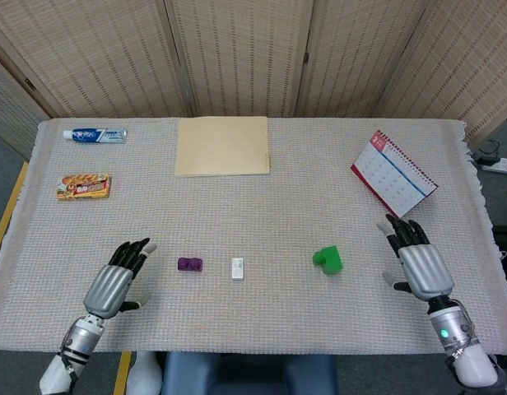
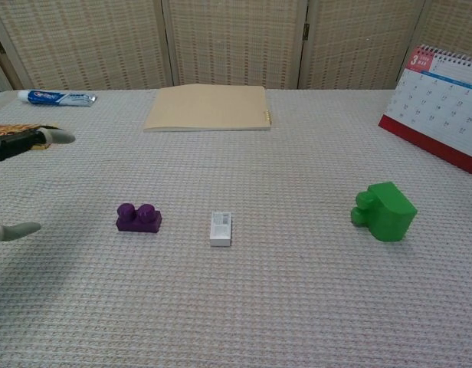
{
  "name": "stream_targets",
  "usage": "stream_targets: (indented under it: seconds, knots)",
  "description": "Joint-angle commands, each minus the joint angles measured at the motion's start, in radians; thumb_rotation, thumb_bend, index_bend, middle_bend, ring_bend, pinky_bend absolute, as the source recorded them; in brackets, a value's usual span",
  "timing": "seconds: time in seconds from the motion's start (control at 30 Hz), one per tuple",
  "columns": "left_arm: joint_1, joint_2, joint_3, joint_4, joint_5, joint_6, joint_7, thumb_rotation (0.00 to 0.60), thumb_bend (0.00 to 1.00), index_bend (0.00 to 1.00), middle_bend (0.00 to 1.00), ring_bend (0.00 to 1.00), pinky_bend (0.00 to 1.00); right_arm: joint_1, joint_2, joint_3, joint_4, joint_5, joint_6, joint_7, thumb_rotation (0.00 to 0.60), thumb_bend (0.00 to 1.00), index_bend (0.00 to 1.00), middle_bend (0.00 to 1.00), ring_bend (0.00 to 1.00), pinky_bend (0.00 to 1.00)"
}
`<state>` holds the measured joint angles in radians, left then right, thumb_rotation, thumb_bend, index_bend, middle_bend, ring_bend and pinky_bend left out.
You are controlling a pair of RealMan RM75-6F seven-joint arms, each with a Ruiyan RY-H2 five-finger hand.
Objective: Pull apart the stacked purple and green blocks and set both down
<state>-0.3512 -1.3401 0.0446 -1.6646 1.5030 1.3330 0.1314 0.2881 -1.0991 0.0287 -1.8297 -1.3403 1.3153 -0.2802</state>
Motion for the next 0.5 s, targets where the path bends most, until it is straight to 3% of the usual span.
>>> stream_targets:
  seconds: [0.03,0.2,0.5]
  knots:
    - [0.12,0.062,0.071,0.101,0.093,0.174,-0.086,0.6,0.32,0.02,0.0,0.0,0.0,-0.151,-0.01,-0.055,-0.009,-0.013,0.198,-0.102,0.6,0.31,0.0,0.0,0.0,0.0]
    - [0.179,0.041,0.055,0.25,0.089,0.248,-0.032,0.6,0.32,0.03,0.0,0.0,0.0,-0.211,-0.029,-0.066,0.039,-0.029,0.263,-0.088,0.6,0.31,0.0,0.0,0.0,0.0]
    - [0.181,0.066,0.027,0.27,0.121,0.266,-0.075,0.6,0.32,0.04,0.0,0.0,0.0,-0.205,0.005,-0.04,0.013,0.024,0.194,-0.093,0.6,0.31,0.0,0.0,0.0,0.0]
